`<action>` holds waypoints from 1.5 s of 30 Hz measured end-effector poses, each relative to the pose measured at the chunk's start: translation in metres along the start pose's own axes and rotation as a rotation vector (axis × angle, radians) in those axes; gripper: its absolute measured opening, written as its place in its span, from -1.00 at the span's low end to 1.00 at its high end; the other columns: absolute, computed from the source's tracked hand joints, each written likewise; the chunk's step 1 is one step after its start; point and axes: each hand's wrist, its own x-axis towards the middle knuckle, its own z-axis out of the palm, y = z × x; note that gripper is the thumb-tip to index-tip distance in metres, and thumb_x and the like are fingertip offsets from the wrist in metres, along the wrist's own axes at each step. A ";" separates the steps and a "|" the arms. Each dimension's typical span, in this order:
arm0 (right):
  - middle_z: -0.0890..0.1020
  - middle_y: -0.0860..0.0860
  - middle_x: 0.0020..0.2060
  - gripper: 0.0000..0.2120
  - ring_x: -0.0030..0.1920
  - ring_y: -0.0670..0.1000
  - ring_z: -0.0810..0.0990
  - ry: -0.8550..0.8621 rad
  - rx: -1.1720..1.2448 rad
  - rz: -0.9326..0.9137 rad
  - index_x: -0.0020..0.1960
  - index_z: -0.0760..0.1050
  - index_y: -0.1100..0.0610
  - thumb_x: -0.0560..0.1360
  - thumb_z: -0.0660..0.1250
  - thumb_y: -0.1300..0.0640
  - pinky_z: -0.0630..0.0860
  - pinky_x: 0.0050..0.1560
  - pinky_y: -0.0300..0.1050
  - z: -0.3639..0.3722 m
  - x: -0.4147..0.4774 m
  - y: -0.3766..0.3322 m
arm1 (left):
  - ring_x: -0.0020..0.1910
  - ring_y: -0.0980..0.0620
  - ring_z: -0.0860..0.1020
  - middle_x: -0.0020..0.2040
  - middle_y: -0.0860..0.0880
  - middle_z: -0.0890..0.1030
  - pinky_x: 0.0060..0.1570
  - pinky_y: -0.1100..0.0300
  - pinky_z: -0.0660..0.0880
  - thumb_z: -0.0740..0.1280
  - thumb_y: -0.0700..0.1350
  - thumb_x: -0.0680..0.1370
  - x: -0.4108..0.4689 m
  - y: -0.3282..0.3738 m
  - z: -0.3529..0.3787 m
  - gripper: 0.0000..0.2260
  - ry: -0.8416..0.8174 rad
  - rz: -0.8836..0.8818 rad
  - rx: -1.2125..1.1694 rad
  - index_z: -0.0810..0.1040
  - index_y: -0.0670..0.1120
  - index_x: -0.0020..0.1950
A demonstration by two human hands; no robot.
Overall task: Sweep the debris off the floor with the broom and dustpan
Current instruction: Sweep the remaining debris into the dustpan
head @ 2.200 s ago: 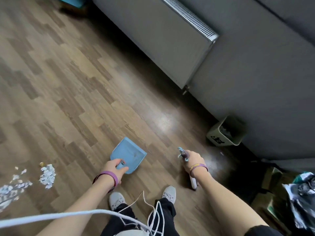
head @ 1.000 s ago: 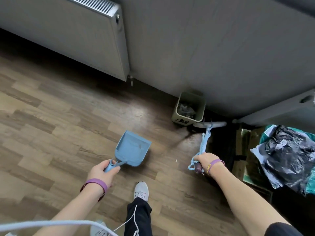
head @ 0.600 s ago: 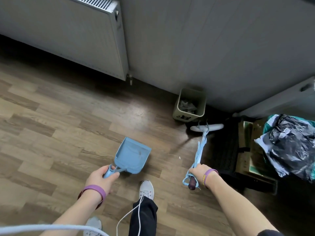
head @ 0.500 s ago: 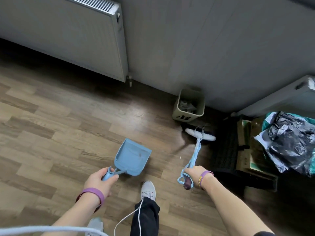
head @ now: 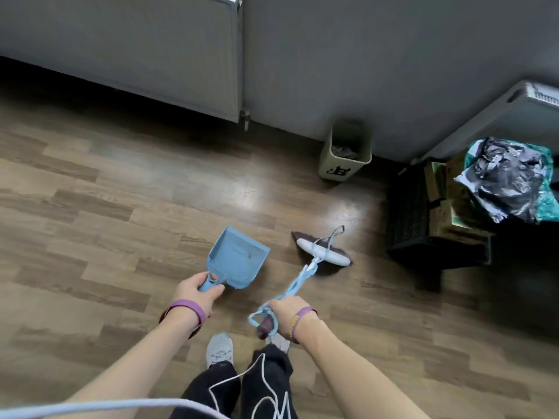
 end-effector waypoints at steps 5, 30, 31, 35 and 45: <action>0.59 0.21 0.10 -0.69 0.11 0.23 0.56 0.041 -0.108 -0.156 0.14 0.50 0.18 0.55 0.22 -0.02 0.46 0.04 -0.02 0.015 -0.029 -0.090 | -0.31 -0.10 0.46 -0.05 -0.10 0.53 -0.54 0.34 0.42 0.32 -0.25 0.53 -0.045 -0.045 -0.039 -0.85 0.070 -0.051 -0.046 0.51 -0.14 0.08; 0.63 0.04 -0.22 -0.52 -0.16 0.13 0.58 0.109 -0.053 -0.153 -0.17 0.54 -0.02 0.32 0.07 -0.37 0.38 -0.19 -0.14 0.203 -0.069 -0.261 | -0.49 -0.04 0.42 -0.25 0.01 0.52 -0.53 0.33 0.45 0.33 -0.15 0.53 -0.280 -0.387 -0.200 -0.94 0.504 -0.317 -0.332 0.52 -0.04 -0.02; 0.63 0.03 -0.21 -0.57 -0.14 0.12 0.59 0.117 -0.044 -0.153 -0.17 0.53 -0.01 0.36 0.13 -0.34 0.38 -0.17 -0.14 0.211 -0.067 -0.276 | -0.50 -0.04 0.41 -0.26 0.01 0.52 -0.50 0.30 0.47 0.34 -0.15 0.52 -0.281 -0.401 -0.207 -0.95 0.513 -0.327 -0.340 0.53 -0.04 -0.03; 0.65 0.02 -0.19 -0.60 -0.17 0.11 0.58 0.178 0.030 -0.140 -0.07 0.58 -0.05 0.39 0.19 -0.31 0.41 -0.19 -0.16 0.250 -0.059 -0.354 | -0.47 -0.05 0.37 -0.32 -0.04 0.49 -0.33 0.16 0.48 0.36 -0.16 0.49 -0.290 -0.467 -0.244 -0.98 0.520 -0.346 -0.366 0.54 -0.09 -0.12; 0.55 0.03 -0.27 -0.66 -0.07 0.15 0.56 0.322 0.176 -0.167 -0.03 0.58 0.00 0.43 0.25 -0.23 0.46 -0.07 -0.10 0.378 -0.070 -0.637 | -0.44 -0.03 0.41 -0.43 0.08 0.48 -0.22 0.15 0.50 0.40 -0.03 0.36 -0.371 -0.653 -0.386 -0.95 0.515 -0.380 -0.405 0.56 0.10 -0.22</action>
